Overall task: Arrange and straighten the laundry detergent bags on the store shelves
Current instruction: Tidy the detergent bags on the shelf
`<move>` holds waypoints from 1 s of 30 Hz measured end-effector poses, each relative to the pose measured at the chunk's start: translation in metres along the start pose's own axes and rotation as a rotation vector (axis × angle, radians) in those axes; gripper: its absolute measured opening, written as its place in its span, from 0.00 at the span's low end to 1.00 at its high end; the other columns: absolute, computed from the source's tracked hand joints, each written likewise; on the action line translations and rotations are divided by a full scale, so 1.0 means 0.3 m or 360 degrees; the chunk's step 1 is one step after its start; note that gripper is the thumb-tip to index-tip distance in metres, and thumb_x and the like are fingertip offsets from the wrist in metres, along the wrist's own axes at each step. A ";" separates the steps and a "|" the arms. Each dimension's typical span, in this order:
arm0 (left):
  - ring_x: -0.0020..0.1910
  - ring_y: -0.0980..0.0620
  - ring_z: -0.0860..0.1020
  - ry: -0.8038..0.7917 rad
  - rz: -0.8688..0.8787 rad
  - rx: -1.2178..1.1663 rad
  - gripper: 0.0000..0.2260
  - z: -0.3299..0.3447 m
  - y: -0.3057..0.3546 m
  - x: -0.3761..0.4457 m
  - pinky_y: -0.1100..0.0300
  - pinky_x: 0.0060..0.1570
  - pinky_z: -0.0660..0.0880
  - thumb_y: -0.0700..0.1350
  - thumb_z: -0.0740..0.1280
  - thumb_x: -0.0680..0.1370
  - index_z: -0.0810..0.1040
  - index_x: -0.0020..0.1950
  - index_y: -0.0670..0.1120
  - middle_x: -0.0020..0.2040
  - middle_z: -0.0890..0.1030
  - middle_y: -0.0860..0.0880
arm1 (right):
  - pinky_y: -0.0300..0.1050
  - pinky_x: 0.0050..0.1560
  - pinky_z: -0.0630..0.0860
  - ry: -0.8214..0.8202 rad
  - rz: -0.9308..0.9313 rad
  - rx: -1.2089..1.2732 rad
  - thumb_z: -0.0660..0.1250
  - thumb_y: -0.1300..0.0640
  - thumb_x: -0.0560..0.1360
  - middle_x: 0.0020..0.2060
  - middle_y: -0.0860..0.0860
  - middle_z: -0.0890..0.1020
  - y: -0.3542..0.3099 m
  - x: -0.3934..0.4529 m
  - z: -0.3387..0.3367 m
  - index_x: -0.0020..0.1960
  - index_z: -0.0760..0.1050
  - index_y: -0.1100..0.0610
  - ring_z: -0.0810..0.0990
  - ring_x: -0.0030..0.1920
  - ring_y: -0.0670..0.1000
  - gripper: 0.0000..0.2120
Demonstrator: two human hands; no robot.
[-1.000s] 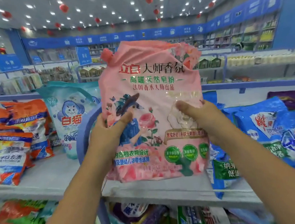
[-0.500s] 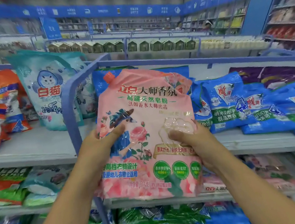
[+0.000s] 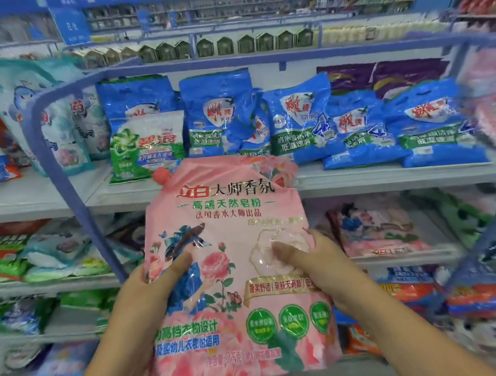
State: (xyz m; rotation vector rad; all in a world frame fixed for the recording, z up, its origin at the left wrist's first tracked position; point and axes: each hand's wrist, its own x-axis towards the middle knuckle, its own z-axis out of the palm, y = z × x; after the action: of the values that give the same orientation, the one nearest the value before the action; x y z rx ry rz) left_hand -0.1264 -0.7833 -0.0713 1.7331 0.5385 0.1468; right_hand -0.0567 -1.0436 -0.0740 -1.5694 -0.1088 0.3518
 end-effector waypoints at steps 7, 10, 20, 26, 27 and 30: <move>0.53 0.49 0.81 -0.0080 -0.0161 0.0026 0.41 0.212 -0.100 -0.211 0.46 0.57 0.75 0.75 0.74 0.59 0.78 0.63 0.51 0.56 0.83 0.53 | 0.59 0.58 0.81 0.0024 0.0210 0.0041 0.78 0.48 0.71 0.51 0.50 0.87 0.147 -0.174 -0.214 0.60 0.79 0.51 0.87 0.51 0.55 0.20; 0.52 0.49 0.81 -0.0084 -0.0207 -0.0018 0.31 0.289 -0.103 -0.228 0.49 0.53 0.75 0.67 0.75 0.66 0.78 0.61 0.49 0.54 0.83 0.51 | 0.61 0.59 0.80 0.0060 0.0291 0.0100 0.78 0.49 0.71 0.50 0.52 0.88 0.198 -0.189 -0.279 0.59 0.80 0.51 0.87 0.50 0.57 0.19; 0.46 0.52 0.85 -0.0442 -0.0198 -0.0166 0.22 0.511 -0.181 -0.072 0.56 0.45 0.80 0.52 0.80 0.69 0.76 0.59 0.50 0.50 0.86 0.51 | 0.64 0.57 0.80 0.0311 0.0542 0.0313 0.77 0.54 0.72 0.51 0.59 0.87 0.289 -0.145 -0.440 0.63 0.76 0.55 0.86 0.51 0.62 0.22; 0.58 0.45 0.83 -0.0848 -0.0275 -0.0356 0.35 0.647 -0.219 0.046 0.39 0.63 0.76 0.53 0.84 0.63 0.74 0.67 0.56 0.61 0.84 0.49 | 0.59 0.48 0.83 0.0483 0.0431 0.0356 0.75 0.62 0.72 0.54 0.59 0.86 0.322 -0.126 -0.580 0.68 0.70 0.55 0.86 0.51 0.63 0.27; 0.61 0.46 0.82 -0.0893 -0.0268 -0.0352 0.39 0.672 -0.220 0.063 0.40 0.66 0.74 0.54 0.85 0.62 0.72 0.69 0.59 0.64 0.82 0.50 | 0.61 0.51 0.82 0.0456 0.0420 0.0401 0.74 0.63 0.73 0.55 0.59 0.85 0.325 -0.121 -0.609 0.68 0.70 0.54 0.85 0.52 0.64 0.26; 0.67 0.49 0.77 -0.0948 -0.0188 -0.0304 0.47 0.763 -0.202 0.098 0.42 0.70 0.70 0.57 0.84 0.61 0.64 0.75 0.62 0.71 0.76 0.54 | 0.67 0.61 0.76 0.0359 0.0421 0.0423 0.71 0.62 0.76 0.59 0.59 0.84 0.349 -0.082 -0.713 0.69 0.70 0.49 0.83 0.57 0.64 0.25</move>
State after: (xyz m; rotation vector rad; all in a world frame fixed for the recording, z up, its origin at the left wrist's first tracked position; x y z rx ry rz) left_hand -0.0297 -0.9666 -0.1893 1.4588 0.1765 -0.3822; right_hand -0.0340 -1.2592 -0.1754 -1.3500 0.3117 0.3761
